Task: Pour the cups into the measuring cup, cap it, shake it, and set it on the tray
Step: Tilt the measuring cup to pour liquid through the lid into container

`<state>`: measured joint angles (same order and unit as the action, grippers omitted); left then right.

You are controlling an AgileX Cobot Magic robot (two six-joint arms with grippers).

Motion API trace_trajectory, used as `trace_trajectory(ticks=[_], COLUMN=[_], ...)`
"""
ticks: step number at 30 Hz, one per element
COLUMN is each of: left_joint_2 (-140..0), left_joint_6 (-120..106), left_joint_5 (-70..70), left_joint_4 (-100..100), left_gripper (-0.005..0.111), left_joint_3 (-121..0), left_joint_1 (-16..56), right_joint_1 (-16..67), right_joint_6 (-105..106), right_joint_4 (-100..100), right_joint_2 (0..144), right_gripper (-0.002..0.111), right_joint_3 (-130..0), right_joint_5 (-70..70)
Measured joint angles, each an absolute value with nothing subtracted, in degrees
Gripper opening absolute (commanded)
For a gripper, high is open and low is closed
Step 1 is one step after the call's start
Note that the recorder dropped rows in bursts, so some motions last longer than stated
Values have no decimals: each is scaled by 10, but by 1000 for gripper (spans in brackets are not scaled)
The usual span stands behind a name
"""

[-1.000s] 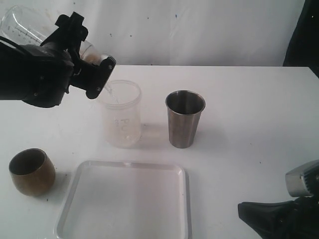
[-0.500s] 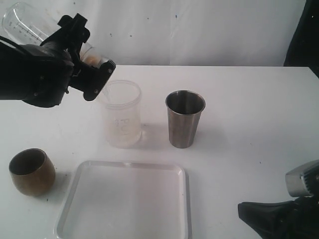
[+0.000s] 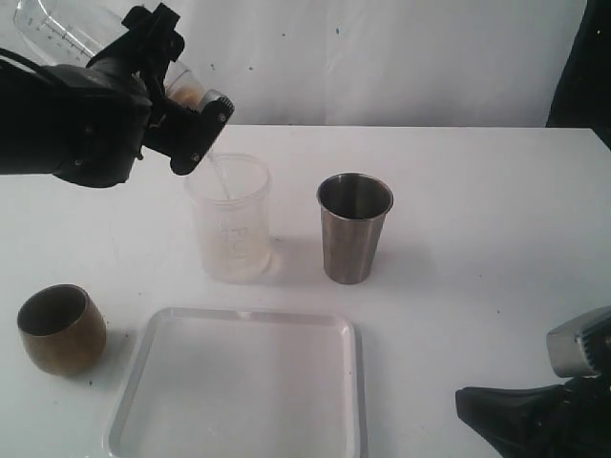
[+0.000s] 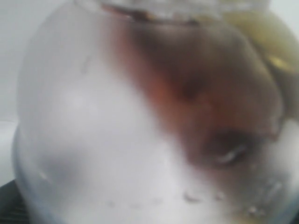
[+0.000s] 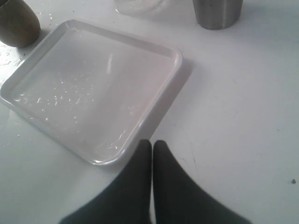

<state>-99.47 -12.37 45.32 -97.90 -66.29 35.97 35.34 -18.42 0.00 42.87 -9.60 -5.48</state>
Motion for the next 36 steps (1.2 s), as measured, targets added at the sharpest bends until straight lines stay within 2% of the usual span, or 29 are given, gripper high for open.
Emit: trace_trajectory(ticks=[24,36], left_joint_2=[-995,-995], left_joint_6=[-200,-234], left_joint_5=[477,480], left_joint_4=[-981,-981], left_gripper=[0,0], left_joint_3=[-674,-674], left_joint_1=[359,392], right_joint_1=[353,353], right_joint_6=[-184,-184], right_joint_4=[0,0], right_joint_2=[429,429], right_gripper=[0,0], right_joint_3=[-96,-96], right_joint_5=[-55,-55])
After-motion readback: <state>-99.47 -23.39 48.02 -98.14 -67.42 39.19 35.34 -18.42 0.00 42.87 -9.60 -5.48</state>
